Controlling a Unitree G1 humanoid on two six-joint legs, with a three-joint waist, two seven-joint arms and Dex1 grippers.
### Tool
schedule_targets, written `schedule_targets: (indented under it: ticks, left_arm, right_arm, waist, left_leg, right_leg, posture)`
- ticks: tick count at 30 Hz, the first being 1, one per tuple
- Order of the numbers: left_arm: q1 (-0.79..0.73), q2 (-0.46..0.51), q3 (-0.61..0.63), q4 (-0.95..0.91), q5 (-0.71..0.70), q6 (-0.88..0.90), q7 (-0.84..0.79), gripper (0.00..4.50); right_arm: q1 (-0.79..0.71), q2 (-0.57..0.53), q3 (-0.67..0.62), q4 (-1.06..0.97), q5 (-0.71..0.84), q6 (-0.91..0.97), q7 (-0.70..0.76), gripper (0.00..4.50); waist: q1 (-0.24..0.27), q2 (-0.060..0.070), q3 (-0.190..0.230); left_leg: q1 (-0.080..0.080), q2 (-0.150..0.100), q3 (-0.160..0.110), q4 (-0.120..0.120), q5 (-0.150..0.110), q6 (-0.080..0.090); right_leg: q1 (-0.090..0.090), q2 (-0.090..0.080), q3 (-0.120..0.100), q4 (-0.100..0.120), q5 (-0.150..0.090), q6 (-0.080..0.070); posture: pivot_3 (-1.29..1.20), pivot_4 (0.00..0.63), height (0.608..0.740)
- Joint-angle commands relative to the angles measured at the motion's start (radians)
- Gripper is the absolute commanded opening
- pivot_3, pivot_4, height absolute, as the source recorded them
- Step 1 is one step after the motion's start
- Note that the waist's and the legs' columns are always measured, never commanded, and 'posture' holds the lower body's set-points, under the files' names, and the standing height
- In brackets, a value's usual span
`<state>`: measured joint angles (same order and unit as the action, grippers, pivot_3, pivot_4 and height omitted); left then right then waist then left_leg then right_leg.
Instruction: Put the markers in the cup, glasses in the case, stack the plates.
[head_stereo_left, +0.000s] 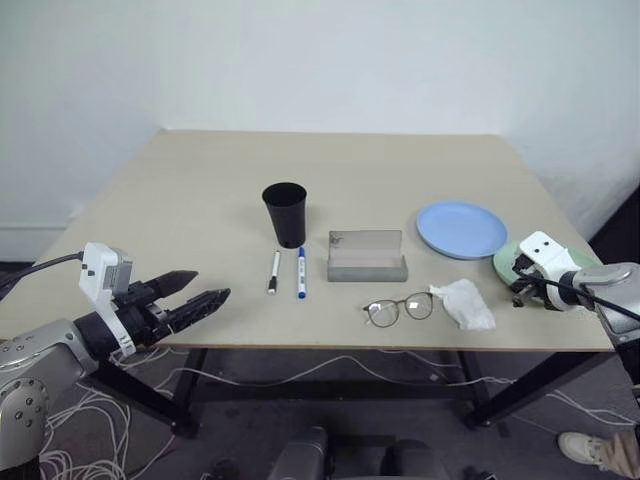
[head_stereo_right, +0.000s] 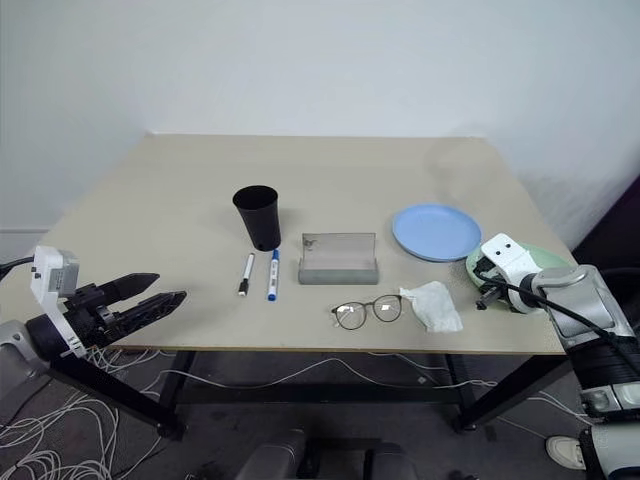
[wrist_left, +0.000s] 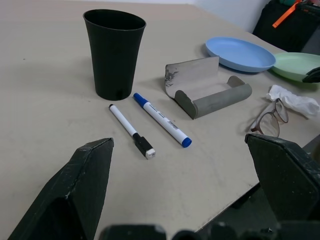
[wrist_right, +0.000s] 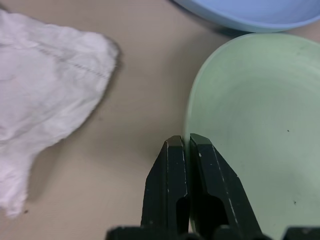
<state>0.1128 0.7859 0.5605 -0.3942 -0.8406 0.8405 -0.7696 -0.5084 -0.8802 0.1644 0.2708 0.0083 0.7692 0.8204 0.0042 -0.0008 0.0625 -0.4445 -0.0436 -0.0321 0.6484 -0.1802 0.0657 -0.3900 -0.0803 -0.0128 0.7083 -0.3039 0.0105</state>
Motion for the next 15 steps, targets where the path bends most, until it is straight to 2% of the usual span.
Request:
schedule_targets:
  ticks: [1, 8, 11, 15]
  left_arm:
    - [-0.005, 0.001, 0.006, -0.026, -0.005, -0.023, 0.006, 4.5]
    - [-0.005, 0.002, 0.008, -0.023, 0.0, -0.032, 0.009, 4.5]
    - [-0.006, 0.003, 0.009, -0.022, -0.001, -0.034, 0.011, 4.5]
    - [-0.006, 0.002, 0.009, -0.021, -0.002, -0.032, 0.016, 4.5]
  right_arm:
    - [-0.039, -0.036, -0.004, 0.042, -0.057, -0.013, -0.038, 0.01]
    - [-0.072, -0.131, 0.112, 0.063, -0.192, -0.113, 0.014, 0.01]
    - [-0.106, -0.103, 0.096, 0.075, -0.197, -0.135, -0.007, 0.01]
    - [-0.175, -0.009, 0.062, 0.082, -0.165, -0.177, -0.044, 0.01]
  waist:
    - [0.001, 0.0, 0.0]
    - [0.0, 0.003, 0.0]
    - [-0.01, 0.004, 0.0]
    - [-0.027, 0.004, 0.0]
  left_leg:
    - [0.0, 0.0, 0.0, 0.0, 0.0, 0.0]
    - [-0.001, -0.002, 0.0, -0.002, 0.0, 0.0]
    - [-0.001, -0.001, 0.0, -0.002, 0.0, 0.0]
    - [0.0, -0.001, 0.0, -0.003, 0.0, 0.0]
  right_leg:
    - [0.0, -0.001, -0.001, 0.0, 0.0, 0.0]
    - [-0.001, -0.002, -0.001, 0.0, -0.001, 0.001]
    - [-0.002, -0.001, -0.001, 0.0, -0.001, 0.001]
    - [-0.002, 0.0, -0.001, 0.0, 0.0, 0.001]
  posture:
    - [0.0, 0.0, 0.696]
    - [0.0, 0.0, 0.696]
    - [0.0, 0.0, 0.696]
    - [0.0, 0.0, 0.696]
